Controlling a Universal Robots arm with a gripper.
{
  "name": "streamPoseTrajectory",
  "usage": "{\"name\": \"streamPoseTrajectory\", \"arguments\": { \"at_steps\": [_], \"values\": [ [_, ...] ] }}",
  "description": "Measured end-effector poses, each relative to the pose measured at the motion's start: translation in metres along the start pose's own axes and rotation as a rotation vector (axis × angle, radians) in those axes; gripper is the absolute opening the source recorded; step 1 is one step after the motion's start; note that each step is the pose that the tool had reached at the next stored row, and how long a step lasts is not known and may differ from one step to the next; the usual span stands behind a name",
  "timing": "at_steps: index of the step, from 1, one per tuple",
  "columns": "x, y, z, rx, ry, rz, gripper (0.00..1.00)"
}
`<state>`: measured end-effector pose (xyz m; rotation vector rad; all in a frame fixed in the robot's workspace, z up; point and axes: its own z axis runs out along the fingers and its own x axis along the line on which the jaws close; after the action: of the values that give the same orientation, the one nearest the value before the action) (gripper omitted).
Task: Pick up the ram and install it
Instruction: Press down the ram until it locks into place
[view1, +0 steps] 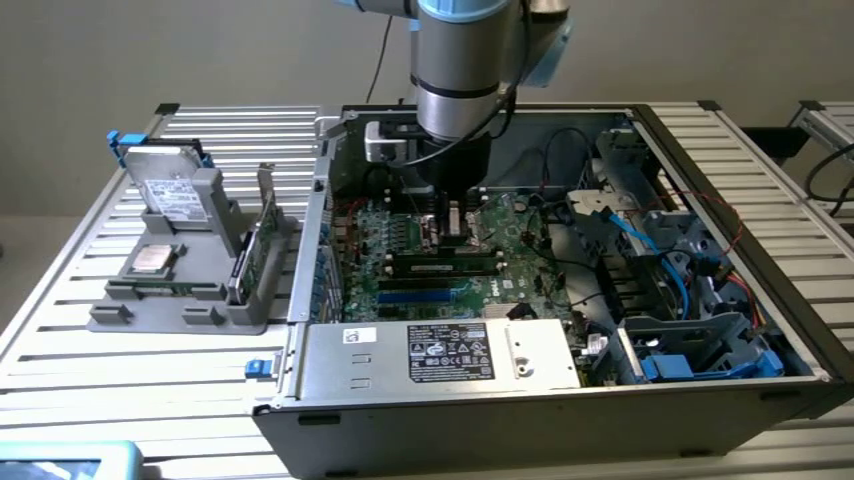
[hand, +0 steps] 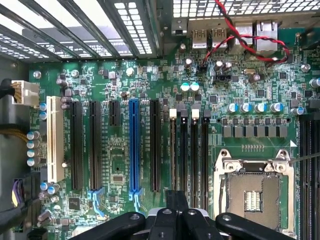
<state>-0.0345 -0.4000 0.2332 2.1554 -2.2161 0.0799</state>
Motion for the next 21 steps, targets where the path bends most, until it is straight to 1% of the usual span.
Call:
{"name": "streamPoseTrajectory", "arguments": {
  "at_steps": [12, 21],
  "values": [
    [-0.0023, 0.0030, 0.0050, 0.0000, 0.0001, 0.000, 0.11],
    [-0.0025, 0.0034, 0.0087, -0.0003, 0.0008, 0.000, 0.11]
  ]
}}
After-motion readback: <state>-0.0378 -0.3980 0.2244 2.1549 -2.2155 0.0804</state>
